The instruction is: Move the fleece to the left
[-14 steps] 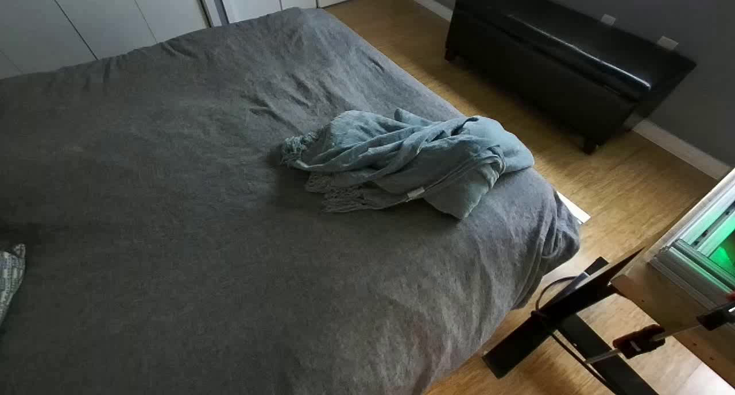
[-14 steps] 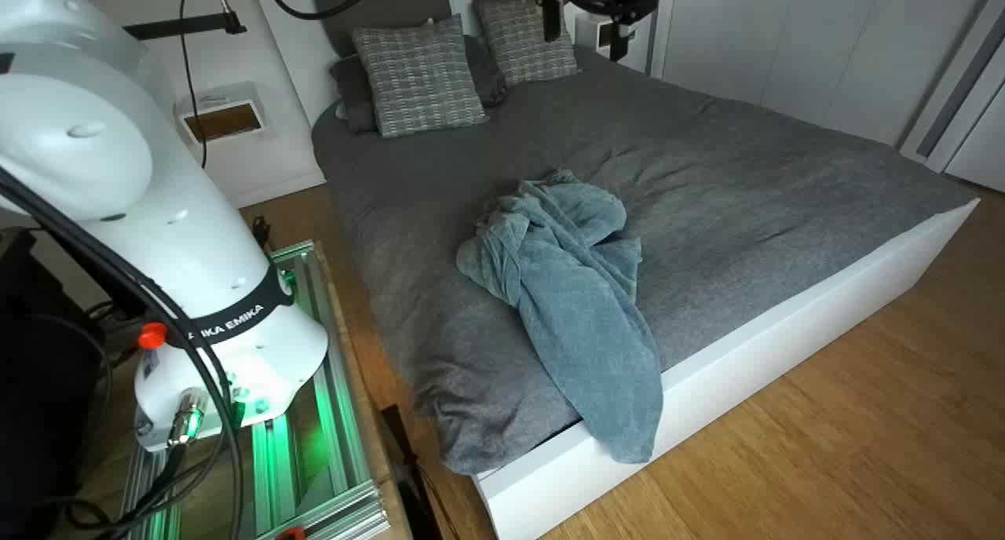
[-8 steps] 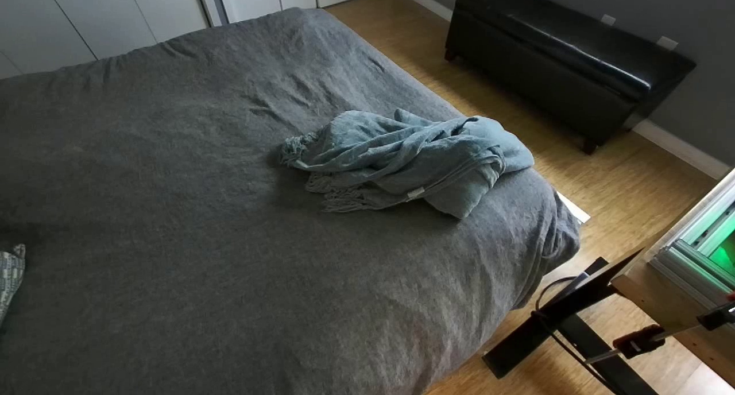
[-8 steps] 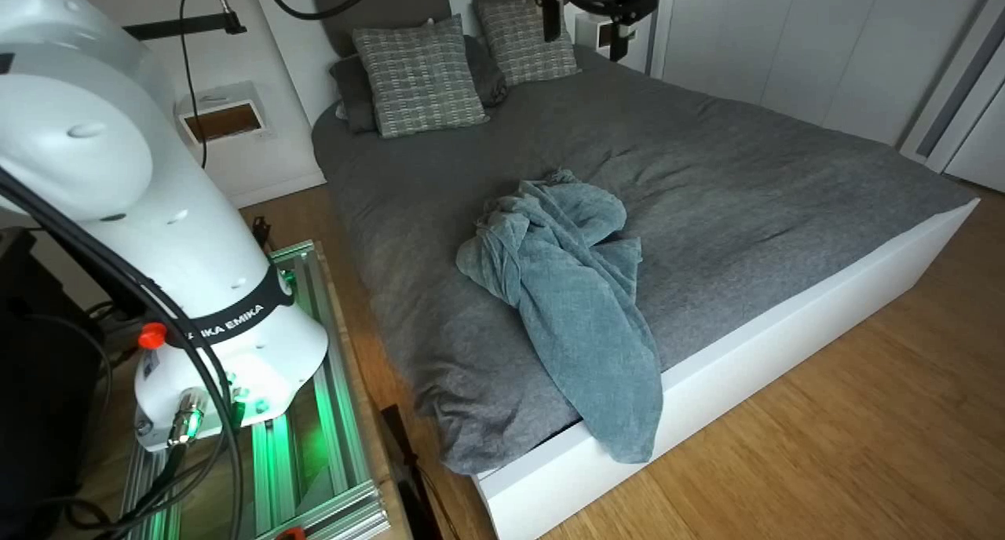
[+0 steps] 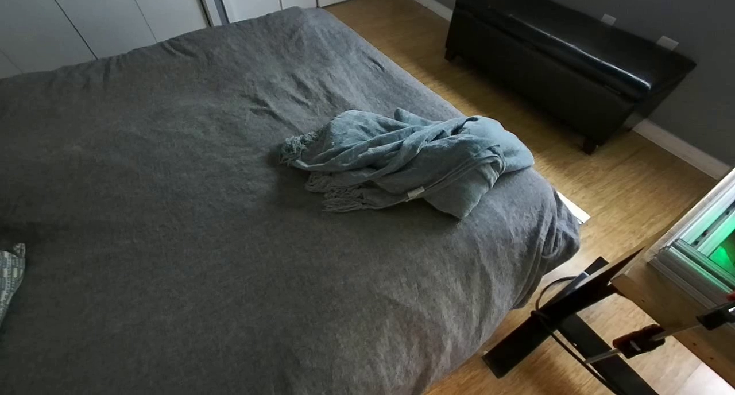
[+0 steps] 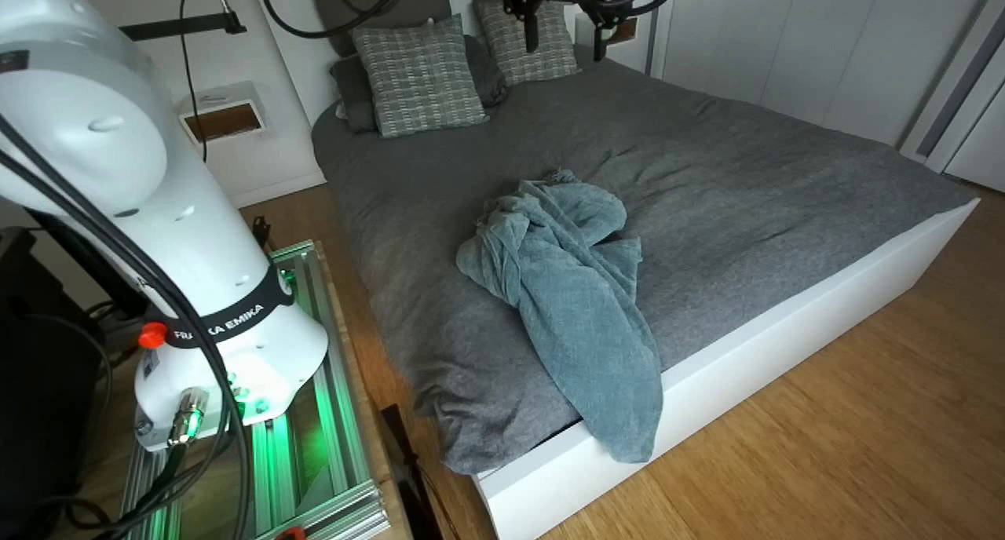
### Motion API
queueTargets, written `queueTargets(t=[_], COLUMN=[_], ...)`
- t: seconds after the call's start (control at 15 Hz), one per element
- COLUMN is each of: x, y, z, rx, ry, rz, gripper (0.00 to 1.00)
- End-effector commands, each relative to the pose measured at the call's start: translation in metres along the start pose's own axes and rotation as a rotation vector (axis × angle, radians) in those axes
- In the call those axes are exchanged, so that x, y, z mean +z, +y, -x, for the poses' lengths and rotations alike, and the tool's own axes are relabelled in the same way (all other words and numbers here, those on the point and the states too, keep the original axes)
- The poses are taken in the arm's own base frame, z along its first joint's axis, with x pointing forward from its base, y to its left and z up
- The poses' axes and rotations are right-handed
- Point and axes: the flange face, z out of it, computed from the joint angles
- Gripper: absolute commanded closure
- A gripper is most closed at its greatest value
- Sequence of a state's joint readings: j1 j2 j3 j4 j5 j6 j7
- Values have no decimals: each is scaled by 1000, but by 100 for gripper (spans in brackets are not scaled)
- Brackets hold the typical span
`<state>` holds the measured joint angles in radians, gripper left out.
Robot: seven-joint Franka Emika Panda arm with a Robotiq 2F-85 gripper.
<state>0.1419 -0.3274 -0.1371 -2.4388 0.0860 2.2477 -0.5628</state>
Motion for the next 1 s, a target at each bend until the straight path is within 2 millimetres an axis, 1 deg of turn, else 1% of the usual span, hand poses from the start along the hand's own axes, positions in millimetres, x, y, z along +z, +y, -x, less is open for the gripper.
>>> queueTargets(t=[0.0, 0.2, 0.33, 0.47, 0.67, 0.8, 0.87, 0.93], x=[51, 99, 132, 164, 212, 237, 244, 229], y=[-51, -104, -128, -143, -158, -166, -168, -168], z=[-49, -79, -90, -94, -96, -100, -101, -90], rx=[-193, -357, -454, -518, -557, -581, -595, -572], ry=[9, -1, -13, -25, -46, -56, -62, -80], rz=[-55, -108, -138, -168, -223, -244, -252, -226], gripper=[0, 0, 0, 0, 0, 0, 0, 0])
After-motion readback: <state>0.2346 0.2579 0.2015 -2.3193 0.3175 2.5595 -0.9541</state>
